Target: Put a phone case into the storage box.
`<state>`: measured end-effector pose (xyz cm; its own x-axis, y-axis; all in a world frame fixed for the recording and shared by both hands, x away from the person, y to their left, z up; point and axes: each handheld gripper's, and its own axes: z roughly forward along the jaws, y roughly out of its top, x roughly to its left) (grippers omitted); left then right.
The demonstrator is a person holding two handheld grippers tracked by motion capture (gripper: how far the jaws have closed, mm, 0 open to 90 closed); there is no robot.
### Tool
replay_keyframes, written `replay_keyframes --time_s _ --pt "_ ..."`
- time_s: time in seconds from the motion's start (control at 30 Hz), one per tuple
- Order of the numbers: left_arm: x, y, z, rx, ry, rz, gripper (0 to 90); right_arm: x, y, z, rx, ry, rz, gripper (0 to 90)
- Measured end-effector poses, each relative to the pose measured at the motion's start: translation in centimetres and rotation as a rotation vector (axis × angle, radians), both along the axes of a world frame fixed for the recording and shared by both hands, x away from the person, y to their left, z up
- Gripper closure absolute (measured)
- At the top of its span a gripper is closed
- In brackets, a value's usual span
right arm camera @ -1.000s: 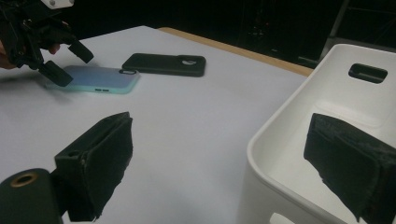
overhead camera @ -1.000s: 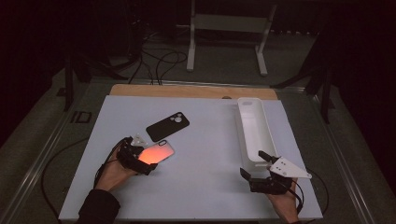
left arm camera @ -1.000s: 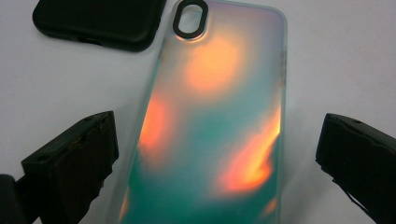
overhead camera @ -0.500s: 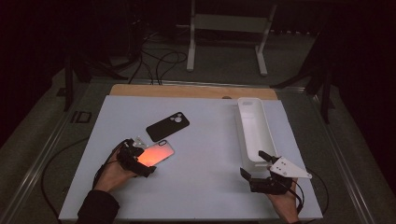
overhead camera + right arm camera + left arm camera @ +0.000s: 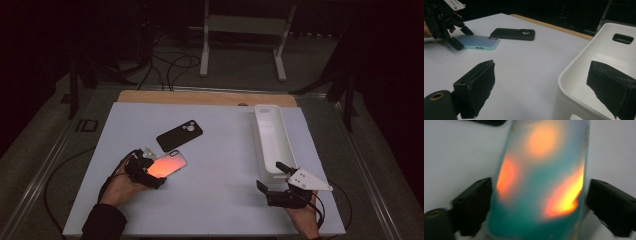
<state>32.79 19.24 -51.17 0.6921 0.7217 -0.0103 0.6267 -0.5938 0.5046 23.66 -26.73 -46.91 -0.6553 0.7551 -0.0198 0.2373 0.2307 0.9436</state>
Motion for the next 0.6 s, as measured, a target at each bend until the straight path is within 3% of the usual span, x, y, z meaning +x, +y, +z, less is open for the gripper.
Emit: replay_keyframes --time_s 0.27,0.6 --pt "-0.5 -0.4 0.3 0.021 -0.025 0.003 16.4 0.1 0.0 -0.1 0.002 0.008 0.0 7.8" --pt "-1.6 -0.6 1.8 -0.029 -0.112 0.039 16.9 0.3 0.0 0.4 0.018 0.017 -0.006 7.8"
